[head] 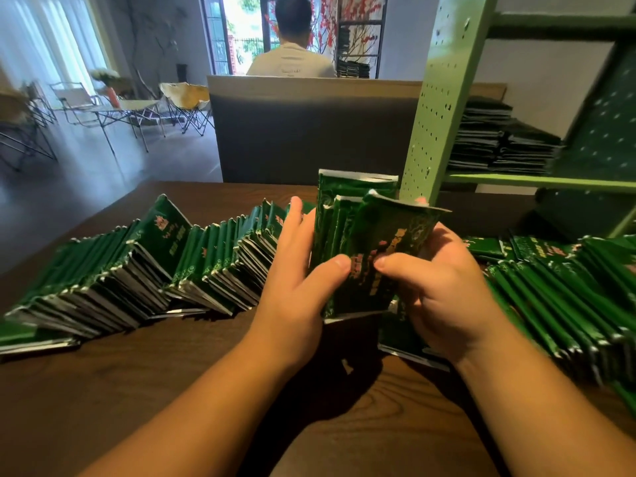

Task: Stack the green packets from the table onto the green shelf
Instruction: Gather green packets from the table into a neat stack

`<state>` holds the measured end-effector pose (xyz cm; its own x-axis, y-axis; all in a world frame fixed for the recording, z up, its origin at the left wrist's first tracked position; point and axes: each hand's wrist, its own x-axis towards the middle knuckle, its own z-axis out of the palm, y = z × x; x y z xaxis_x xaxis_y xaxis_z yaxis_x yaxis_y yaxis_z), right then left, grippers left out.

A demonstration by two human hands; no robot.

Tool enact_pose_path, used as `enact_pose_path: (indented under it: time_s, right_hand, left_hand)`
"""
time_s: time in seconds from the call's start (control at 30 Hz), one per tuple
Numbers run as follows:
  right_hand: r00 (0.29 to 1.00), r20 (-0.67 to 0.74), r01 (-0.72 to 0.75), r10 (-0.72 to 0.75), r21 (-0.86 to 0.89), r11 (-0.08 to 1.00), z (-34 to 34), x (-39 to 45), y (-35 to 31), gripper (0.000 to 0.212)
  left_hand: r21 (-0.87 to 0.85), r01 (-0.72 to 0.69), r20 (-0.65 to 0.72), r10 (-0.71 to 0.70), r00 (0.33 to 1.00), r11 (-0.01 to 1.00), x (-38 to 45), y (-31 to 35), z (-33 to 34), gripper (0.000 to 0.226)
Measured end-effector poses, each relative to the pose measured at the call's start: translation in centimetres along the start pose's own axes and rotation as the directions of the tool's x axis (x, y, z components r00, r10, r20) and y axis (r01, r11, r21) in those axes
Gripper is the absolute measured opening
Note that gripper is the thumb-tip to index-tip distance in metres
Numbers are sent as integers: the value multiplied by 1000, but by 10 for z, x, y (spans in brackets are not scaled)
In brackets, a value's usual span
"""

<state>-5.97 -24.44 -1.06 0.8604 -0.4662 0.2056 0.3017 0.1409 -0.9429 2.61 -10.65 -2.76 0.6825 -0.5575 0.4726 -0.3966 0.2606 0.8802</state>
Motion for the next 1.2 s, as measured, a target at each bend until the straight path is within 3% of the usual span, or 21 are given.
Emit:
enact_pose_path:
  time_s: [0.07,0.1,0.2,0.23,0.37,0.5,0.67,0.87,1.0,1.2]
  right_hand:
    - [1000,-19,-3,1,-71,997,7,-7,-4,124]
    - [1000,-16,-6,4,-106,994,9,-9,-4,119]
    - [999,-4,29,-32,-279,960,13,-20,-16,53]
    - [999,7,41,-41,-354,934,16,-27,-21,45]
    - [996,37,87,-81,-607,790,19,-52,-30,48]
    - [1000,-4,23,-31,-595,804,19,-73,-21,54]
    - [994,60,-39,89,-572,820,15,-91,-9,84]
    - [986,-21,-142,164,-614,776,18,-96,-1,66]
    - [996,-28,-82,85,-649,756,16,-97,-4,47]
    - [999,-6,23,-31,-543,840,10,-94,-25,46]
  left_hand:
    - [13,15,-1,-15,1000,1000,-5,7,0,64]
    - [17,22,-9,-22,1000,1000,-5,10,0,60]
    - [-5,23,-35,-23,999,1000,-12,22,-3,48]
    - [-11,29,-39,-30,999,1000,-18,25,-6,48]
    - [48,74,27,-75,997,996,-35,31,-12,54]
    - [76,139,53,-143,988,987,-52,35,-10,61]
    - [93,261,105,-270,957,961,-73,30,-6,69]
    - [121,317,142,-333,932,941,-82,25,2,59]
    - [128,297,132,-313,941,946,-81,32,0,48]
    - [81,225,118,-233,965,971,-69,51,3,40]
